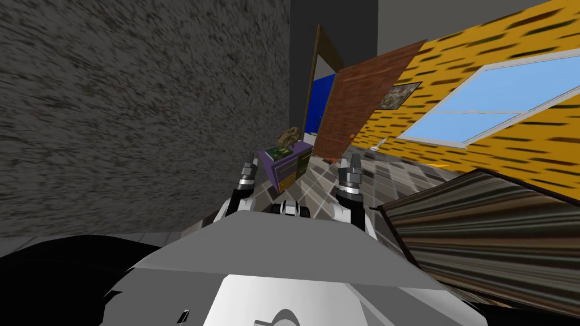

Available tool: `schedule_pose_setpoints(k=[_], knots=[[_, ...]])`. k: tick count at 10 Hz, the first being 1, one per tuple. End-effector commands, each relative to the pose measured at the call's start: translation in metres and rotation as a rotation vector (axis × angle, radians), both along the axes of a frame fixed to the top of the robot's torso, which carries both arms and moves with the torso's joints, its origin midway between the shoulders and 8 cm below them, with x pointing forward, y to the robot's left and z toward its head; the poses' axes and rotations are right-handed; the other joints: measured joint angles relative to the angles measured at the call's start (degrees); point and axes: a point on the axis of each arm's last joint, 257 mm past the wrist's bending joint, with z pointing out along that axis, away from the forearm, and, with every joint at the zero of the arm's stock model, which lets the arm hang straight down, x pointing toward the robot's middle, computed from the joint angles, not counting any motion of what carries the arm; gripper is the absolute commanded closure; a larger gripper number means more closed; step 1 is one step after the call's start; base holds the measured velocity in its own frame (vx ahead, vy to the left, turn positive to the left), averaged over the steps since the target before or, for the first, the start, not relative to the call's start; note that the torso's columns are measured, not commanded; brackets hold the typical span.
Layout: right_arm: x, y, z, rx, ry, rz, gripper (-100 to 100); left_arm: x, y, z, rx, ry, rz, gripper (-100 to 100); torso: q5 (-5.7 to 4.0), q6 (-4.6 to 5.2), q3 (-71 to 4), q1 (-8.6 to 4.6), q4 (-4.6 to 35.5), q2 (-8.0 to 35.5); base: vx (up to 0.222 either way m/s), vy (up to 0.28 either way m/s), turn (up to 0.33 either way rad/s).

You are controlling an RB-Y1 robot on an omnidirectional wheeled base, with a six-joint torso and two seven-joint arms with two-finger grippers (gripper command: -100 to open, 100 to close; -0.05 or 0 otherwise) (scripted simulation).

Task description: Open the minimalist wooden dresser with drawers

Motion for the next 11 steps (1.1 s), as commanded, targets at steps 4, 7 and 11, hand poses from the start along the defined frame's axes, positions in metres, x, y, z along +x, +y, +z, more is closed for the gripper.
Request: schedule_pose_setpoints(k=[4,7,11], knots=[[0.000,0.000,0.000,0.000,0.000,0.000,0,0.012,0.018,-0.046,0.039,0.095,0.012,-100,0.01,0.00,0.04,0.03,0.04,0.09,0.087,-0.087,0.064],[0.000,0.000,0.000,0.000,0.000,0.000,0,0.019,0.038,-0.081,0.041,0.164,0.039,-100,0.04,-0.01,0.02,0.15,0.04,0.06,0.095,-0.075,0.076],[0.000,0.000,0.000,0.000,0.000,0.000,0,0.023,0.066,-0.124,0.035,0.246,0.082,-100,0.00,0.00,0.05,0.04,0.05,0.11,0.115,-0.120,0.087]])
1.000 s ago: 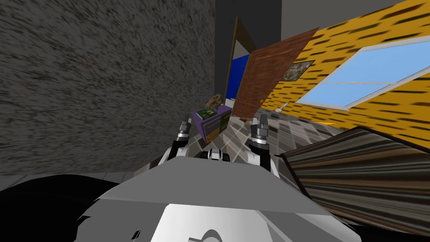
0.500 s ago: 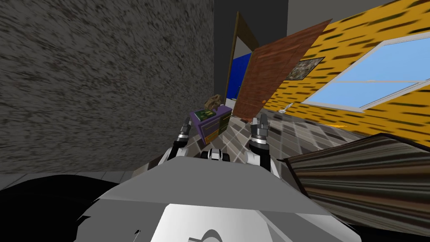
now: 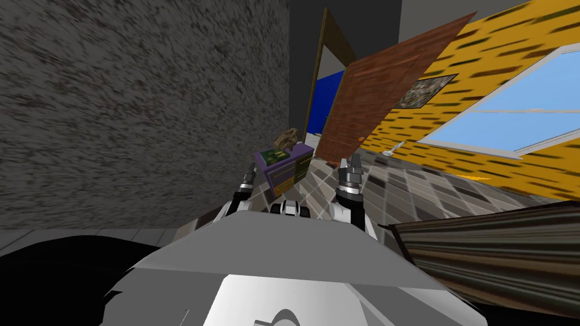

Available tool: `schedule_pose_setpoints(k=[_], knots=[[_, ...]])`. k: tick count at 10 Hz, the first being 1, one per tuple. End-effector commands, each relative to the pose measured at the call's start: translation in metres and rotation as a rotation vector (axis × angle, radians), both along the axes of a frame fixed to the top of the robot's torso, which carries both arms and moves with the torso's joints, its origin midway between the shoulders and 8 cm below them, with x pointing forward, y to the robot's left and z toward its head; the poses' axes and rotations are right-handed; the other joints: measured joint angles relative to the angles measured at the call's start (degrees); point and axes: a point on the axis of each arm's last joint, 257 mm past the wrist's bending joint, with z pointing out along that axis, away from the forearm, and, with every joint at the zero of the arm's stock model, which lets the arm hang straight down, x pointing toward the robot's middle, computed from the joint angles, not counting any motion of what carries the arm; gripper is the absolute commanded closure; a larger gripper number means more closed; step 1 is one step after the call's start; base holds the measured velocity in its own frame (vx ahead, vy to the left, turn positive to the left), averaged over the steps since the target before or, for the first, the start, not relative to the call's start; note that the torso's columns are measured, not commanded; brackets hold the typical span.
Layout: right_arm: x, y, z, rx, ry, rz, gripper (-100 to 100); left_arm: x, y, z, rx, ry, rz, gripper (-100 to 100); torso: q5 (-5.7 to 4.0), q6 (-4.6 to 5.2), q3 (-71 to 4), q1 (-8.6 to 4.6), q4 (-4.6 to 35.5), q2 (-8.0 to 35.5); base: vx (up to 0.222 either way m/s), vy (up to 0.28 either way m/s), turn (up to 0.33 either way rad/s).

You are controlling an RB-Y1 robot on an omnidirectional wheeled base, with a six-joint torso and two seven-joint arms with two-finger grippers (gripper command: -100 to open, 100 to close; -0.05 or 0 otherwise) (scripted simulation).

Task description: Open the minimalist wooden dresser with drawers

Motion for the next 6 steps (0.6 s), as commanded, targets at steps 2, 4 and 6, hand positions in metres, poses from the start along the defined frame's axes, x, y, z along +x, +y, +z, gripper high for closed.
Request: schedule_pose_setpoints(k=[2,4,6], knots=[[0.000,0.000,0.000,0.000,0.000,0.000,0,0.003,0.025,-0.037,-0.006,0.069,0.041,-100,0.03,0.01,0.06,0.13,0.03,0.08,0.093,-0.112,0.081],[0.000,0.000,0.000,0.000,0.000,0.000,0,0.003,0.032,-0.048,-0.009,0.089,0.053,-100,0.07,0.01,0.04,0.25,0.02,0.07,0.060,-0.059,0.031],[0.000,0.000,0.000,0.000,0.000,0.000,0,0.001,0.045,-0.065,-0.013,0.122,0.075,-100,0.03,-0.01,0.01,0.07,0.00,0.00,0.080,-0.087,0.088]])
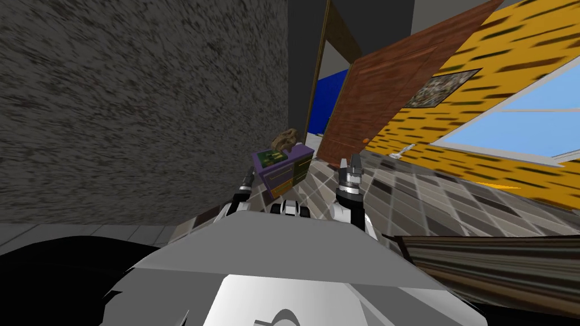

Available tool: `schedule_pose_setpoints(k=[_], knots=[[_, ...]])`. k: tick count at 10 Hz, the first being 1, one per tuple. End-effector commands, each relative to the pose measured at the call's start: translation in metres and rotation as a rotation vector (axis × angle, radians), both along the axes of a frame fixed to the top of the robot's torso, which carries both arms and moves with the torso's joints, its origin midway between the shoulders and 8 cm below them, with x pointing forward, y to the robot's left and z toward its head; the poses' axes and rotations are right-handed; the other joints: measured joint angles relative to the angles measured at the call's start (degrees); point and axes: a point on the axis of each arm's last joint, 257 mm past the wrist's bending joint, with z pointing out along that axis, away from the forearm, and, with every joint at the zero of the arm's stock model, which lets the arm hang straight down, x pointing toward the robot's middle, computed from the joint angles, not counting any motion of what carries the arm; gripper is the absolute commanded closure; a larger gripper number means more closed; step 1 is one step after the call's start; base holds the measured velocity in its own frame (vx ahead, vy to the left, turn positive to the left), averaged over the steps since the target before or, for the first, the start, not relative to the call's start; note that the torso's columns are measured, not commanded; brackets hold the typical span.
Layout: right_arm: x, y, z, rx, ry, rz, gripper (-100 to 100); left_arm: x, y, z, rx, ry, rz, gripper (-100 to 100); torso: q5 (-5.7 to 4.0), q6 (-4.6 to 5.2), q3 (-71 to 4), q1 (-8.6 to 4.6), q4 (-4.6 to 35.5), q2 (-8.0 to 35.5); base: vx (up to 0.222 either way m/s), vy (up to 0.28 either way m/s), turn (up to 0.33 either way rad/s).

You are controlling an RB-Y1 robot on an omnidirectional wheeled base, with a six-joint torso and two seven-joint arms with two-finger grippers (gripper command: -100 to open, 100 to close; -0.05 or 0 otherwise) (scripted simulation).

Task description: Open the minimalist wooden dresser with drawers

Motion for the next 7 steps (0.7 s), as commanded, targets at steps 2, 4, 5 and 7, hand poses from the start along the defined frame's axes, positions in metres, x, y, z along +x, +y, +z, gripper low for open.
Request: schedule_pose_setpoints(k=[2,4,5,7], knots=[[0.000,0.000,0.000,0.000,0.000,0.000,0,-0.003,0.022,-0.030,-0.008,0.058,0.040,-100,-0.04,0.02,-0.04,-0.09,-0.02,-0.05,0.085,-0.101,0.065],[0.000,0.000,0.000,0.000,0.000,0.000,0,-0.007,0.035,-0.047,-0.015,0.089,0.064,-100,0.00,0.01,0.01,0.00,0.00,0.03,0.078,-0.105,0.071],[0.000,0.000,0.000,0.000,0.000,0.000,0,-0.009,0.042,-0.056,-0.020,0.105,0.078,-100,0.00,0.01,0.01,0.06,0.00,0.02,0.098,-0.070,0.088],[0.000,0.000,0.000,0.000,0.000,0.000,0,-0.015,0.057,-0.074,-0.031,0.138,0.107,-100,0.01,0.01,-0.01,0.04,-0.01,-0.01,0.090,-0.098,0.079]])
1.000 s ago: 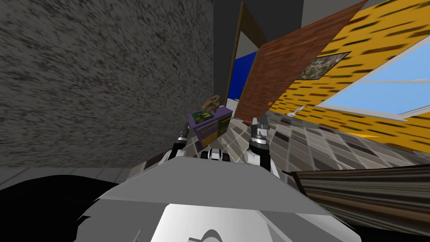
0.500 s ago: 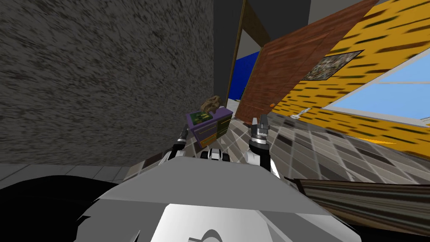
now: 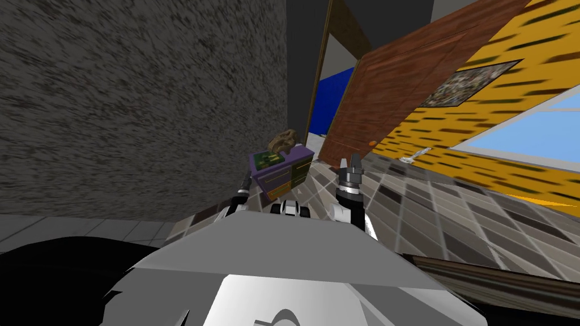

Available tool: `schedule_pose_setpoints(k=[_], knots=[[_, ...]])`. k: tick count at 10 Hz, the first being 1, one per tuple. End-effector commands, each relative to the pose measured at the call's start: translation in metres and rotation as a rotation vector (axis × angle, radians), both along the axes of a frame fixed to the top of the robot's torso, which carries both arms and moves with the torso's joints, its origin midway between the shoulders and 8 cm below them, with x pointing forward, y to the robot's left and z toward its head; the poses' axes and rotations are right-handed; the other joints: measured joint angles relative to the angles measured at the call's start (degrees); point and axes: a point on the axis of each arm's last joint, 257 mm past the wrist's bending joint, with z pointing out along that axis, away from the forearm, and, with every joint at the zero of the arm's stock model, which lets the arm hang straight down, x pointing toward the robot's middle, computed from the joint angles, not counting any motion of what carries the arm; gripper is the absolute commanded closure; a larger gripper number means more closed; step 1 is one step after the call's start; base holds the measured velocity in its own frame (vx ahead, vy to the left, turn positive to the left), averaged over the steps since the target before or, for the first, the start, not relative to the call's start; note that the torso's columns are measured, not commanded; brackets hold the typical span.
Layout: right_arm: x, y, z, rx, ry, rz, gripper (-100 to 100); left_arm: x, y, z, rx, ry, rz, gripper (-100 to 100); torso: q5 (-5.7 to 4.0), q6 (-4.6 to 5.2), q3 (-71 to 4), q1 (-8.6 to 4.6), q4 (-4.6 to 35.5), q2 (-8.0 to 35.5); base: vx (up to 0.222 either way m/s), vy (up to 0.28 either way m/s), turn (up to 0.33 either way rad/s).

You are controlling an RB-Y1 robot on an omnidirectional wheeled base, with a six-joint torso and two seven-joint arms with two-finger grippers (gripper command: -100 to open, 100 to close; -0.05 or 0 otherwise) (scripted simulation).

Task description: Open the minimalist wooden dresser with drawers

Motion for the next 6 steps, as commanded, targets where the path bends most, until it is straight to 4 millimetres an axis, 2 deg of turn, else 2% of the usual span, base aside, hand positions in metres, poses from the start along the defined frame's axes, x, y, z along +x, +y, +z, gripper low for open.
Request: schedule_pose_setpoints(k=[1,6], knots=[[0.000,0.000,0.000,0.000,0.000,0.000,0,-0.009,0.019,-0.025,-0.016,0.044,0.040,-100,0.06,0.03,-0.07,0.05,-0.08,-0.19,0.099,-0.135,0.087],[0.000,0.000,0.000,0.000,0.000,0.000,0,-0.033,0.053,-0.079,-0.070,0.132,0.135,-100,-0.01,0.00,-0.07,-0.03,-0.03,-0.12,0.106,-0.142,0.090]])
